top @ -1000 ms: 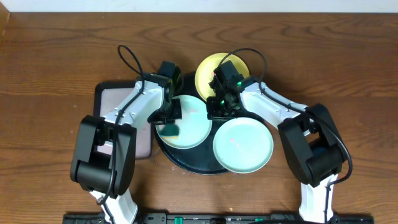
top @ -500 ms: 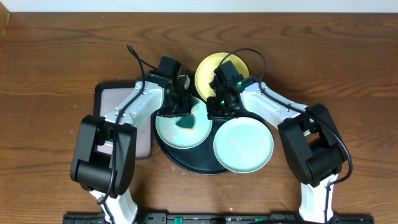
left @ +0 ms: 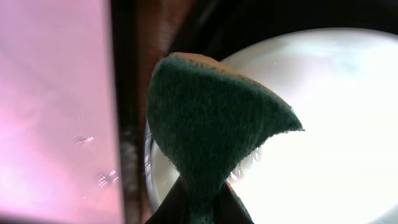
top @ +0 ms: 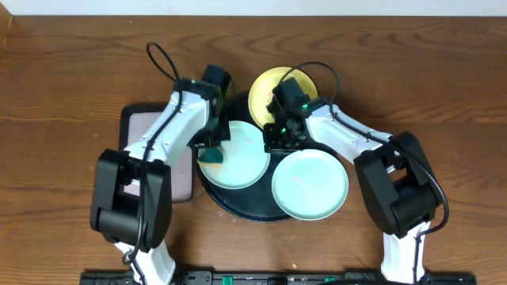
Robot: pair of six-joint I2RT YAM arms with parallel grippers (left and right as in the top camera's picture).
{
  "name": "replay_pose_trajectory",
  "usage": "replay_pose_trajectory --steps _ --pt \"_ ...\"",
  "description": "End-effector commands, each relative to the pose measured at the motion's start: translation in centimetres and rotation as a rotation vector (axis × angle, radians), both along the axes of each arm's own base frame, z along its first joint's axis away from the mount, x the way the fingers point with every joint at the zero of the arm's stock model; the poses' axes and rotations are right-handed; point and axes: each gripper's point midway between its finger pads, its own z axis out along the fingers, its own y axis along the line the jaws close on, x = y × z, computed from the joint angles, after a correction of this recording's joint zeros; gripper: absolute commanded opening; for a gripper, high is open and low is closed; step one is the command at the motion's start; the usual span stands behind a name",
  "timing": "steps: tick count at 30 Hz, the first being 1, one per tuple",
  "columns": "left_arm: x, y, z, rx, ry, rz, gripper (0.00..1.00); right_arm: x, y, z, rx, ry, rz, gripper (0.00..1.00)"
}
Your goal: Clean dirty plates on tray and stack at the side
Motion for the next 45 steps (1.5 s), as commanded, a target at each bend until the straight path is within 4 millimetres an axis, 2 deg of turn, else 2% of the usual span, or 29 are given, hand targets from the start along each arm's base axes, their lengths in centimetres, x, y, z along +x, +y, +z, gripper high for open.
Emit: replay_pose_trajectory --steps 1,6,11,16,19,28,32,37,42,45 --pt "1.6 1.1 4.0 0.023 -0.085 0.041 0.08 -1.1 -0.6 -1.8 -0.056 0.033 0.006 0.01" --pt "0.7 4.2 7.5 0.027 -0.077 0.104 0.07 -1.2 -0.2 -1.7 -0.058 0.025 0.016 0.01" --pt "-0.6 9.3 9.7 0.033 -0.086 0.195 0.07 -0.9 -0.4 -0.9 -0.070 -0.007 0.021 0.01" --pt "-1.9 14.1 10.5 0.042 -0.078 0.306 0.07 -0.5 -1.2 1.1 -0.159 -0.112 0.046 0.01" --pt "-2.4 16.2 10.4 0.042 -0.068 0.355 0.07 -0.6 -0.7 3.0 -0.175 -0.186 0.090 0.01" --pt "-2.9 18.3 10.3 -0.096 -0.079 0.424 0.07 -0.4 1.0 9.0 -0.203 -0.401 0.123 0.01" --pt "-3.2 19.2 10.3 -0.096 -0.080 0.455 0.07 0.2 2.0 11.6 -0.195 -0.481 0.135 0.01" --pt "-3.2 19.4 10.3 -0.095 -0.084 0.460 0.08 2.0 3.2 14.9 -0.194 -0.591 0.126 0.01" --pt "-3.2 19.2 10.2 -0.104 -0.081 0.460 0.07 3.4 2.5 17.0 -0.247 -0.660 0.107 0.01" --pt "-3.3 19.2 10.1 -0.108 -0.077 0.460 0.07 3.9 1.7 17.9 -0.325 -0.723 0.175 0.01"
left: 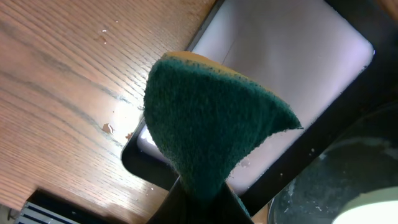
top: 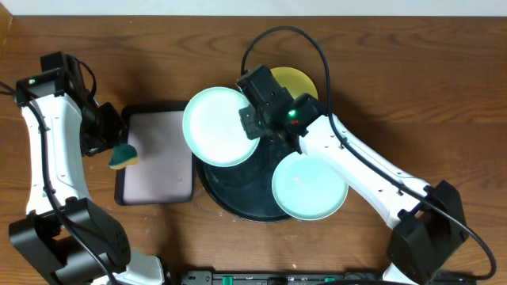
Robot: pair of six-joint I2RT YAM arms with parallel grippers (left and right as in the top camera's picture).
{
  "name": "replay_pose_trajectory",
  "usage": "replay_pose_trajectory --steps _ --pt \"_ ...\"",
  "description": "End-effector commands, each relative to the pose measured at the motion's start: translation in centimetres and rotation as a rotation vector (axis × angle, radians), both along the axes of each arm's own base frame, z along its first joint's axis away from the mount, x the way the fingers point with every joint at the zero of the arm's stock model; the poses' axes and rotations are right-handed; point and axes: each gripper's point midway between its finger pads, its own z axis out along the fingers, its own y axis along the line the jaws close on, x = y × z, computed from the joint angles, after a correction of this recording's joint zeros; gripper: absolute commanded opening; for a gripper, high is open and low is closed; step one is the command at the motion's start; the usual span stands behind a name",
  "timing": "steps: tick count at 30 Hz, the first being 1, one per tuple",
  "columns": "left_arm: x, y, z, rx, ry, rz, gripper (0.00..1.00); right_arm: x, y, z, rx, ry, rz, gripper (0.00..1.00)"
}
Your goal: Clean dirty plates on tray and stack at the side
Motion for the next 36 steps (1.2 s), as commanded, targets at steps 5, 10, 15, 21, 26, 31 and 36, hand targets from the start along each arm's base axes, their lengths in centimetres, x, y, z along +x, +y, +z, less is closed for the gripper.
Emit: replay_pose_trajectory --steps 5,10,15,21,26,31,36 --pt "0.5 -0.8 0.7 -0.043 -0.039 -0.021 0.08 1.6 -2.7 3.6 -0.309 -0.247 0.046 0.01" --pt "0.6 -1.6 0.5 -0.048 -0.036 -0.043 0.07 1.3 -4.1 5.1 -0.485 -0.358 -0.018 0.01" --pt "1.1 -2.8 -0.1 -0.047 -0.040 -0.085 0.08 0.3 -3.8 6.9 -0.587 -0.469 -0.058 0.01" --pt "1.5 -3.2 -0.3 -0.046 -0.046 -0.097 0.07 -1.8 -3.0 10.4 -0.672 -0.665 -0.171 0.01" --pt "1.5 -3.2 -0.3 -0.046 -0.045 -0.098 0.08 -3.1 -2.8 13.0 -0.729 -0.793 -0.242 0.01" --pt "1.5 -3.2 -0.3 -0.044 -0.049 -0.098 0.08 -4.1 -2.5 14.3 -0.754 -0.860 -0.275 0.01" --pt "1.5 -3.2 -0.3 -0.045 -0.049 -0.098 0.07 -4.3 -2.0 14.1 -0.738 -0.854 -0.259 0.01"
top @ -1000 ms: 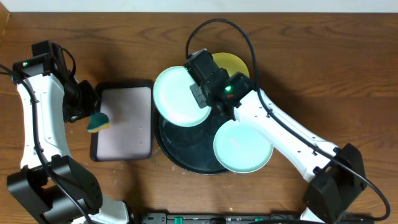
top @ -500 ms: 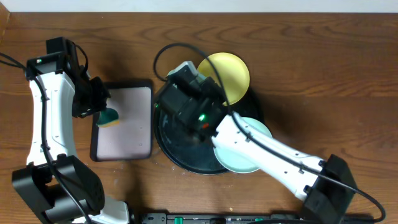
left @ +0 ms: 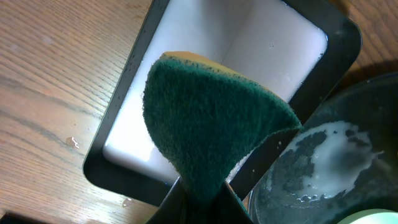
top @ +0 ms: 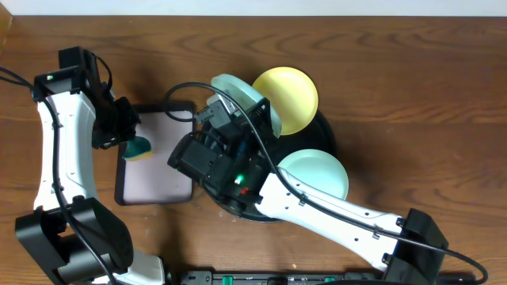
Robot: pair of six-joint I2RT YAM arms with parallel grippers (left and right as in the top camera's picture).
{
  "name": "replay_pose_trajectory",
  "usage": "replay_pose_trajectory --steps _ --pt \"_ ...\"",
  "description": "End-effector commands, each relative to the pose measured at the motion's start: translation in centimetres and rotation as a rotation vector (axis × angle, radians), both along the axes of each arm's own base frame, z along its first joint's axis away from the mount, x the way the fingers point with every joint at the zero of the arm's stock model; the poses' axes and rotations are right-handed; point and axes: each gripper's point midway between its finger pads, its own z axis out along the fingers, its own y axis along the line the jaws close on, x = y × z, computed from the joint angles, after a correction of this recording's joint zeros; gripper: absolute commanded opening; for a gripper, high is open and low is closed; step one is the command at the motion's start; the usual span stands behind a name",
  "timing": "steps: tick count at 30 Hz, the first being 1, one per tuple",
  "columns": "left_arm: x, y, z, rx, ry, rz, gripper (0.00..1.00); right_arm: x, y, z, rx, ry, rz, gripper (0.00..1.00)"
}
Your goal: Clean dirty plates on tray and stack at the side
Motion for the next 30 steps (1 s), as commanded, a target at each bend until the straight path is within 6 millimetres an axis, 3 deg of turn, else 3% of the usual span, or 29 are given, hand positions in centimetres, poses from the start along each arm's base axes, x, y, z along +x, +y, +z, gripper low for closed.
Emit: replay_pose_trajectory --steps 1,10,23,30 --pt "-0.3 -0.1 -0.1 -0.001 0.003 -0.018 0.07 -0.4 -0.4 2.1 0.054 -0.064 -0.021 0.01" --pt "-0.3 -0.1 -0.1 -0.001 0.004 -0.018 0.07 0.0 0.3 -1.3 0.140 0.108 0.039 0.01" --pt "-0.4 -0.1 -0.1 -0.001 0.006 -0.018 0.08 1.4 -1.4 -6.1 0.289 0.380 0.024 0.01" --pt "-0.3 -0.4 -0.1 -0.001 0.006 -0.025 0.07 2.0 -2.2 -9.0 0.480 0.631 0.039 0.01"
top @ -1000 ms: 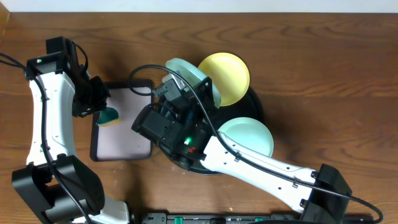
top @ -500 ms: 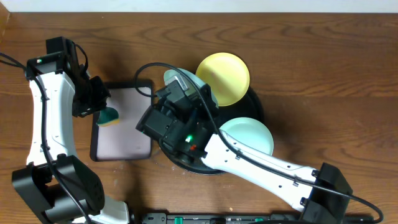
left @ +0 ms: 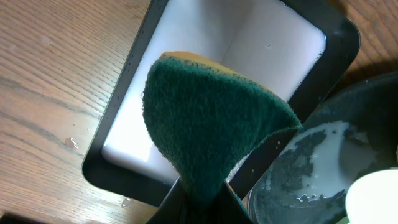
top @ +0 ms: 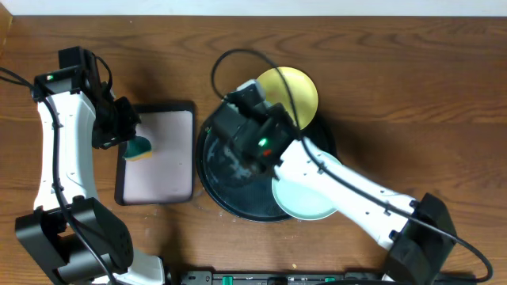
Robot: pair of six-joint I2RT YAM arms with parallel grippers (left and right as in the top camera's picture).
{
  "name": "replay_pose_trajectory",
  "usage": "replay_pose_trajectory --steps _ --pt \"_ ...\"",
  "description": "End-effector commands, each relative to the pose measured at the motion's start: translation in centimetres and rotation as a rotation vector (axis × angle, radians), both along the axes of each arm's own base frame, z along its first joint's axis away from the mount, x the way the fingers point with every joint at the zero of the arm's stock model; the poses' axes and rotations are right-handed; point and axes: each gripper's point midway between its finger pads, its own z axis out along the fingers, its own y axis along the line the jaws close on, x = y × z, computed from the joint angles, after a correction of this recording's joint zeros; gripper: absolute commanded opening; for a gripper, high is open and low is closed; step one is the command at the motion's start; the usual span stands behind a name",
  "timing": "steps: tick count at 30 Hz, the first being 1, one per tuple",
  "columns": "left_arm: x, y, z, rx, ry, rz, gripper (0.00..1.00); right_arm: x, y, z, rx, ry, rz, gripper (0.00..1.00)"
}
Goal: Clean dirty plates on tray and stack at the side
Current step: 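Carry the mint plate right and set it on the table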
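My left gripper (top: 135, 144) is shut on a green and yellow sponge (left: 211, 118), which hangs over the left edge of the black rectangular tray (top: 155, 105). My right gripper (top: 245, 96) reaches over the back of the round black tray (top: 215, 186), its fingers hidden under the wrist. Only a pale sliver of the mint plate (top: 249, 85) it holds shows, plus a white blur (left: 373, 198) in the left wrist view. A second mint plate (top: 301, 204) lies on the round tray's front right. A yellow plate (top: 291, 89) sits at its back.
The rectangular tray has a pale pink floor (left: 205, 43) and stands left of the round tray. The round tray's floor (left: 311, 155) is wet with foam. The right arm (top: 356, 194) crosses the round tray from the lower right. Bare wood surrounds both trays.
The right wrist has shifted right and back over the round tray, and the tilted mint plate is now mostly hidden under it. The left arm and sponge have not moved.
First the sponge rested on a mint plate in the round tray, with my right gripper at its rim. Then the right held that plate raised while the left drew away left. Later the plate stood tilted near the rectangular tray; now it is back over the round tray.
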Motion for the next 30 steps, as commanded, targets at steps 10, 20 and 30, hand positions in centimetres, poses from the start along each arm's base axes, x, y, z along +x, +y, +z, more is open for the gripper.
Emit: replay_pose_trajectory --steps 10,20,30 --pt "0.6 -4.6 -0.1 0.002 -0.006 -0.145 0.07 1.7 -4.5 2.8 0.622 0.345 -0.054 0.01" --pt "0.9 -8.6 -0.1 0.008 -0.014 -0.271 0.08 3.9 -19.9 2.5 0.740 0.342 -0.463 0.01" --pt "0.9 -9.1 -0.1 0.008 -0.015 -0.285 0.07 3.1 -30.7 -4.6 0.628 0.351 -0.710 0.01"
